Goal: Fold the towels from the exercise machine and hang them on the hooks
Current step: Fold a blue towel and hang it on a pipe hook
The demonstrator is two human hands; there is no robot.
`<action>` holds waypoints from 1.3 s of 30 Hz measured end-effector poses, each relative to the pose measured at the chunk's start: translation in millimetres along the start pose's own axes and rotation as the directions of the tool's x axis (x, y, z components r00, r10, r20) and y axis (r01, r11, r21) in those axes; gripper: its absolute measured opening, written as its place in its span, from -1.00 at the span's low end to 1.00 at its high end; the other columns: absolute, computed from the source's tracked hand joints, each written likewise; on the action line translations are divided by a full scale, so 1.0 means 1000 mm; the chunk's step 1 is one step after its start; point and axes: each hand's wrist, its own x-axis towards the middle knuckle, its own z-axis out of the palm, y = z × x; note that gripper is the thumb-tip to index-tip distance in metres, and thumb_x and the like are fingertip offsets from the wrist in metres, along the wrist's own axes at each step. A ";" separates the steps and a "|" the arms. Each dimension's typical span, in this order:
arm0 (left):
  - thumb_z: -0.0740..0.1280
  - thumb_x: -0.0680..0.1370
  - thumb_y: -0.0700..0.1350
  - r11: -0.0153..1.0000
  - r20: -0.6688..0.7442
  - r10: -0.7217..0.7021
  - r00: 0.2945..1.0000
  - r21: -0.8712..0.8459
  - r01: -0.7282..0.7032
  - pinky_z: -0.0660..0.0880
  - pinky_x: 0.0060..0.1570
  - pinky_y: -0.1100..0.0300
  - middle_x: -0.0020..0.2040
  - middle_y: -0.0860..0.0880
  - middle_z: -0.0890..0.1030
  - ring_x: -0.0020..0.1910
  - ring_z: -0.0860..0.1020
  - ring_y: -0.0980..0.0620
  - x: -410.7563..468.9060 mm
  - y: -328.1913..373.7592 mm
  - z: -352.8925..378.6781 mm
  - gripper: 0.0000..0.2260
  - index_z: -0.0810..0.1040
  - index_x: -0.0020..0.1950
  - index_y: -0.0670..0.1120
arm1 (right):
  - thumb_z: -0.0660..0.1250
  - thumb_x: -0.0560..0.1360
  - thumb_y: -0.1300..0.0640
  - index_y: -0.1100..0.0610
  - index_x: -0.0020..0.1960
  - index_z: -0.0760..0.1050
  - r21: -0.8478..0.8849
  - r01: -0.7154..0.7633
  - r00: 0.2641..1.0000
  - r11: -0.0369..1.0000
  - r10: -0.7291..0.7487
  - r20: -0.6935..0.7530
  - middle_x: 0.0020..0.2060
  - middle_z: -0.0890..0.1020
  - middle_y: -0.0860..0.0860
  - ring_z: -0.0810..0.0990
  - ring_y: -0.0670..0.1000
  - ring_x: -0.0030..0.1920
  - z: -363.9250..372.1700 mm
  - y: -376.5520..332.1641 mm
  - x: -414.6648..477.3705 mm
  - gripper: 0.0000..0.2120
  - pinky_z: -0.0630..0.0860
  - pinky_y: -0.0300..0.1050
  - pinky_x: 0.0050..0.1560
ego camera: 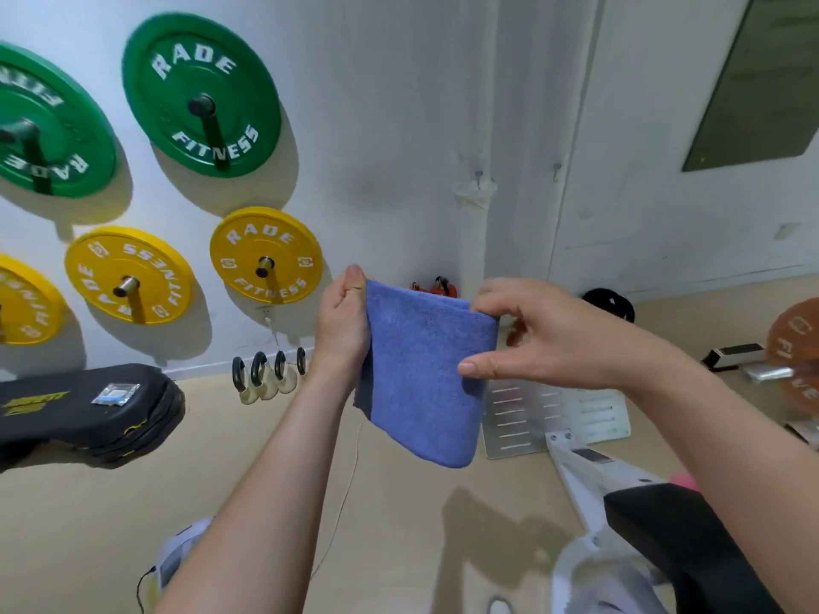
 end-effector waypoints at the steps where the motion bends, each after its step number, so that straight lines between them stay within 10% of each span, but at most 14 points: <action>1: 0.09 0.66 0.00 0.999 0.033 -0.035 0.999 -0.019 0.035 0.31 -0.39 0.22 -0.44 0.07 0.36 -0.45 0.33 0.14 0.016 0.000 0.010 -0.64 0.32 -0.33 -0.03 | 0.49 0.40 0.01 0.16 -0.15 0.57 -0.007 0.032 0.999 0.999 -0.033 -0.041 -0.06 0.49 0.00 0.50 -0.05 -0.13 -0.005 0.012 0.011 -0.77 0.44 -0.22 -0.16; 4: 0.12 0.65 -0.07 0.990 0.194 -0.127 0.973 -0.032 0.136 0.32 -0.48 0.29 -0.43 0.03 0.40 -0.45 0.34 0.10 0.060 -0.006 0.046 -0.67 0.41 -0.32 -0.05 | 0.47 0.41 -0.02 0.11 -0.21 0.59 -0.005 0.101 0.982 0.995 -0.101 -0.161 0.12 0.48 -0.11 0.51 -0.08 0.04 -0.027 0.051 0.051 -0.79 0.48 -0.23 -0.08; 11: 0.28 0.43 -0.17 0.962 0.325 -0.273 0.905 0.090 0.258 0.35 -0.18 -0.04 -0.17 -0.15 0.51 -0.18 0.44 -0.10 0.157 -0.034 0.145 -0.89 0.47 -0.12 -0.21 | 0.34 0.46 -0.03 0.23 -0.27 0.52 0.451 0.041 0.988 0.891 0.032 -0.153 -0.37 0.47 -0.03 0.46 -0.06 -0.28 -0.076 0.155 0.146 -0.69 0.40 -0.14 -0.19; 17: 0.20 0.58 -0.14 0.954 0.348 -0.280 0.895 0.203 0.220 0.43 -0.24 0.01 -0.19 -0.15 0.58 -0.26 0.50 -0.07 0.241 -0.060 0.203 -0.84 0.50 0.00 -0.21 | 0.29 0.56 0.09 0.25 -0.14 0.55 0.778 -0.081 0.971 0.623 0.224 -0.078 -0.32 0.59 0.01 0.56 -0.06 -0.24 -0.116 0.233 0.220 -0.77 0.47 -0.21 -0.17; 24: 0.14 0.62 -0.26 0.949 0.481 -0.315 0.818 0.141 0.282 0.51 -0.12 0.12 -0.22 0.00 0.56 -0.22 0.53 0.03 0.359 -0.090 0.252 -0.80 0.47 -0.13 -0.08 | 0.29 0.46 0.07 0.29 0.08 0.59 0.613 -0.172 0.984 0.771 0.157 0.078 0.02 0.64 0.25 0.58 0.03 0.00 -0.152 0.312 0.330 -0.67 0.51 -0.13 0.00; 29: 0.50 0.39 0.02 0.970 0.498 -0.200 0.844 0.223 0.099 0.39 -0.34 0.46 -0.35 0.06 0.54 -0.43 0.51 0.27 0.476 -0.107 0.289 -0.71 0.45 -0.24 -0.12 | 0.33 0.51 0.09 0.31 0.13 0.56 0.572 -0.175 0.979 0.802 0.206 0.012 0.11 0.60 0.30 0.61 0.18 0.13 -0.179 0.363 0.417 -0.68 0.51 0.17 0.24; 33: 0.35 0.54 -0.11 1.000 0.452 -0.002 0.892 0.009 -0.002 0.56 -0.10 0.17 -0.10 -0.05 0.69 -0.10 0.63 0.02 0.546 -0.082 0.298 -0.90 0.65 -0.06 -0.09 | 0.38 0.47 0.09 0.32 0.03 0.57 0.539 -0.180 0.965 0.823 0.254 -0.065 -0.06 0.63 0.23 0.61 0.03 -0.04 -0.207 0.391 0.471 -0.71 0.54 0.15 0.18; 39: 0.32 0.56 -0.07 0.984 0.679 0.140 0.721 -0.014 -0.178 0.51 0.10 0.16 -0.03 -0.04 0.69 0.04 0.62 0.05 0.612 -0.045 0.328 -0.84 0.65 0.01 -0.10 | 0.40 0.50 0.22 0.33 0.06 0.58 0.528 -0.190 0.945 0.828 0.300 -0.131 -0.03 0.66 0.23 0.65 0.03 -0.03 -0.253 0.431 0.517 -0.79 0.59 -0.02 0.12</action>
